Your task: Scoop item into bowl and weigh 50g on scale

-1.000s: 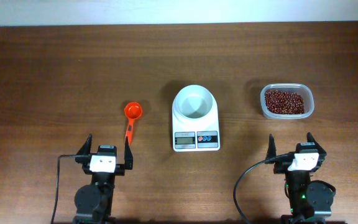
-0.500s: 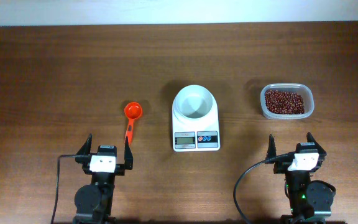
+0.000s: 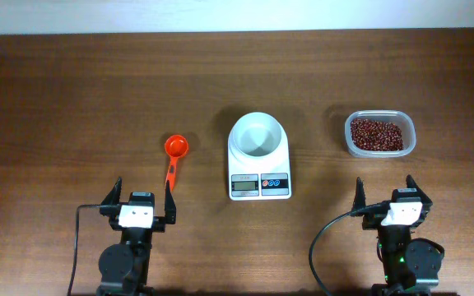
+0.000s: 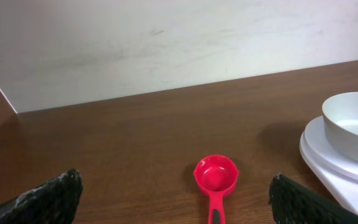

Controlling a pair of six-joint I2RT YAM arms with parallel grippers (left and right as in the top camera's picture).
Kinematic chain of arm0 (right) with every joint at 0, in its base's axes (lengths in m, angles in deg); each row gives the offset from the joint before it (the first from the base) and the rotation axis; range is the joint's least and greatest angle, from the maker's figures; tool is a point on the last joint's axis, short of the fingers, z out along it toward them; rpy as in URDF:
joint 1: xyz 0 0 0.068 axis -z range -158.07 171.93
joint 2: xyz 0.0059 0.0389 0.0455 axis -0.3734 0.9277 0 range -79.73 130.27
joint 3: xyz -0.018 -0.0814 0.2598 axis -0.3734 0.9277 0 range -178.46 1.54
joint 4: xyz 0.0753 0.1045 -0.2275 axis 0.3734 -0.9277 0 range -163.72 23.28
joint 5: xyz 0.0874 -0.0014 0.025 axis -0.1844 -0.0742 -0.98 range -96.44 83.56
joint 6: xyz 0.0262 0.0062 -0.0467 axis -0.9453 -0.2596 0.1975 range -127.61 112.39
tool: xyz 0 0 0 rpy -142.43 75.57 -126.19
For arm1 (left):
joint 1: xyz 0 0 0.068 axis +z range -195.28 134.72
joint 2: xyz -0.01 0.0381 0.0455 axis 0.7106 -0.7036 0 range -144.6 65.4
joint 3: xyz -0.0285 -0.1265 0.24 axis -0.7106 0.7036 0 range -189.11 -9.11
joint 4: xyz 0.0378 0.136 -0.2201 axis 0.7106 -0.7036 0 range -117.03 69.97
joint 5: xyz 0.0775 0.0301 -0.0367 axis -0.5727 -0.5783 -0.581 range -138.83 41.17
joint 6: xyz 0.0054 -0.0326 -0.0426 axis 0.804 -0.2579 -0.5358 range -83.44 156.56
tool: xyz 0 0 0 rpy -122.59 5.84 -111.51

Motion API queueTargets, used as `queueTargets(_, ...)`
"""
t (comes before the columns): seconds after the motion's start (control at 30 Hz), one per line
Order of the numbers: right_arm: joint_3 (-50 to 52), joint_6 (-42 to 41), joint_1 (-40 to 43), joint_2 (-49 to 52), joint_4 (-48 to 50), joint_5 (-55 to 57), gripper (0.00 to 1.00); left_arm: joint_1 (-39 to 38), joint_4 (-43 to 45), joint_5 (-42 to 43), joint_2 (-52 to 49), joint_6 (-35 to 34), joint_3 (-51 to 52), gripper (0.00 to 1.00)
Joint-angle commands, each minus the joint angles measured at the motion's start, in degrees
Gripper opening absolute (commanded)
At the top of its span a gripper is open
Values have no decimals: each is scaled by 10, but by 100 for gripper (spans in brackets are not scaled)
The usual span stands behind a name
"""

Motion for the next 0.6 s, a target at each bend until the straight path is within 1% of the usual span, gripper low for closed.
queueTargets(0.0, 3, 3, -3, -3, -2, 7, 98, 2, -3, 4, 3, 9, 1, 99)
queueTargets(0.57, 3, 3, -2, -3, -2, 7, 99, 2, -3, 4, 3, 9, 1, 99)
